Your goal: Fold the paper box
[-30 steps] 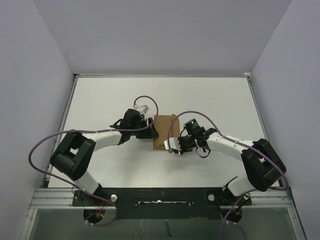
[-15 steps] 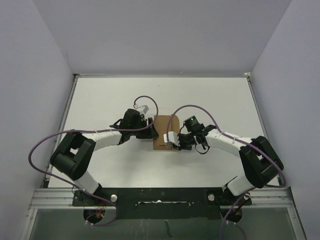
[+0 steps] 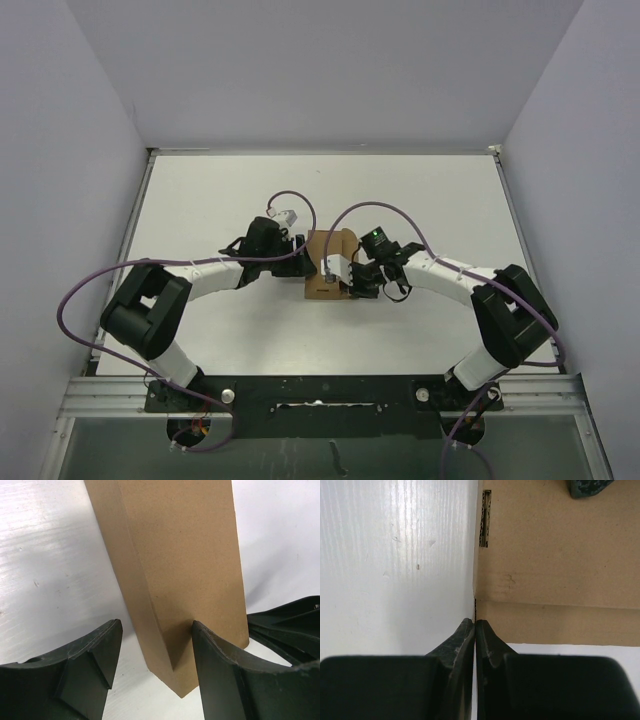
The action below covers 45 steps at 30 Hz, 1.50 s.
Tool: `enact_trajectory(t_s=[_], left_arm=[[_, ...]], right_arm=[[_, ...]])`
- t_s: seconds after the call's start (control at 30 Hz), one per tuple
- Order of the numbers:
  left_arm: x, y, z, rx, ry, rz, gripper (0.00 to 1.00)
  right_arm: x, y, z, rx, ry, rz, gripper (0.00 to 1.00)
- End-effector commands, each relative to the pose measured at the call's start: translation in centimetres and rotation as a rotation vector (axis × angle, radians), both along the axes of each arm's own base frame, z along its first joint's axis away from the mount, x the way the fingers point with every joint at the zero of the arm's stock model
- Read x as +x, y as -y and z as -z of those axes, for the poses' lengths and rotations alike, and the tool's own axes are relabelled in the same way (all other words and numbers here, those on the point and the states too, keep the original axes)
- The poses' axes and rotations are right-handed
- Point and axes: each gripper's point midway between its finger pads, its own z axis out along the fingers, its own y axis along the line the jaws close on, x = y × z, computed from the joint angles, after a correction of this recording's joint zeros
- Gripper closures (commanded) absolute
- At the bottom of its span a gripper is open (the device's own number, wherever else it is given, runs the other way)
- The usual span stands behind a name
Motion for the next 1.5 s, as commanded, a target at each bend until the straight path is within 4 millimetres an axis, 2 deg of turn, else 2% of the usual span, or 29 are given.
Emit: enact_trajectory(t_s=[0.0, 0.1, 0.33, 0.5, 0.97, 1.23, 1.47], left_arm=[[-0.8, -0.3, 1.6, 0.04, -0.055, 0.023, 0.44], [-0.8, -0.2, 1.6, 0.039, -0.055, 0.026, 0.44], [-1.0, 0.6, 1.7, 0.039, -0.066, 0.041, 0.44], [-1.3, 0.8, 2.0, 0.039, -0.075, 0.041, 0.45], [-2.1, 1.2, 2.5, 0.042, -0.1, 0.047, 0.51], [-2.9, 1.6, 2.9, 0.033, -0.124, 0.043, 0.55], [-3.5, 2.3, 3.2, 0.023, -0.137, 0.043, 0.55]], right_arm=[[1.8, -1.6, -2.0, 0.055, 0.041, 0.035, 1.0], [1.7, -1.8, -2.2, 0.064, 0.031, 0.04, 1.0], [1.5, -3.9, -2.9, 0.062, 0.036, 0.01, 1.0], [1.4, -4.8, -3.4, 0.063, 0.02, 0.009, 1.0], [1.7, -5.6, -4.9, 0.069, -0.039, 0.051, 1.0], [1.4, -6.2, -4.1, 0.025, -0.091, 0.051, 1.0], [2.1, -6.9, -4.7, 0.032, -0.114, 0.105, 1.0]])
